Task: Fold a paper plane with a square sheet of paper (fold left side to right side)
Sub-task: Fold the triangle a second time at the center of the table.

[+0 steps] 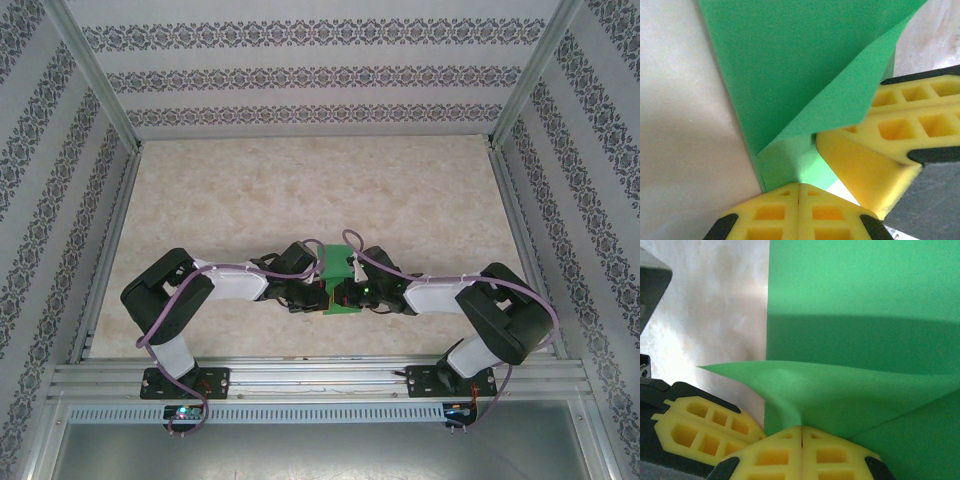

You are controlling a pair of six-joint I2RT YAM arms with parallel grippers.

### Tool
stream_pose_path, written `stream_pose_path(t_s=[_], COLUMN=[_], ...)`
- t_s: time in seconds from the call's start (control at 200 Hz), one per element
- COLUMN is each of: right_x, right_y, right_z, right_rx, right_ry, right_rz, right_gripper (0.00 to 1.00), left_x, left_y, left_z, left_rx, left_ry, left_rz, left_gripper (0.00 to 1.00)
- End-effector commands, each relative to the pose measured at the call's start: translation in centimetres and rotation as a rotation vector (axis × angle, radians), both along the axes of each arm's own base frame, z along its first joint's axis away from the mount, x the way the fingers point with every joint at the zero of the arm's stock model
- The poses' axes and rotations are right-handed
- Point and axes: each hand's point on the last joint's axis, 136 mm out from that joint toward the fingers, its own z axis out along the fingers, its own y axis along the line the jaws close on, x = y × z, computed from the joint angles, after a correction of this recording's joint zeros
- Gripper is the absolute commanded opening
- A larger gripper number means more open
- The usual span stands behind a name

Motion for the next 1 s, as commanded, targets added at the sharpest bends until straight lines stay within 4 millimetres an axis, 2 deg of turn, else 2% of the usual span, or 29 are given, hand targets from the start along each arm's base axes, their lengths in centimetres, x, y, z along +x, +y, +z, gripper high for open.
stream_pose_path(t_s=[0.0, 0.59, 0.804, 0.914, 0.994], right_x=[0.8, 4.2, 3.9, 3.2, 2.7], right_y=[-1.4, -4.2, -2.8, -1.5, -0.7], right_z=[-1.1, 0.3, 3.3, 3.8, 3.2], right_rx=[-0.074, -0.078, 0.013, 0.05, 0.05], right_ry=[0.001, -0.026, -0.07, -0.07, -0.057], right_rz=[-0.021, -0.086, -0.061, -0.048, -0.035], right_gripper=[0.0, 0.0, 0.0, 0.0, 0.0], left_x=[-1.9, -2.1, -2.0, -2.0, -2.0], left_y=[2.7, 2.9, 2.8, 2.8, 2.8], left_z=[-3.4, -3.8, -3.5, -3.5, -3.5], left_rx=[0.164, 0.172, 0.164, 0.164, 0.165], left_ry=[0.089, 0.106, 0.098, 0.099, 0.097], left_rz=[0.03, 0.035, 0.035, 0.036, 0.036], left_gripper=[0.0, 0.0, 0.0, 0.0, 0.0])
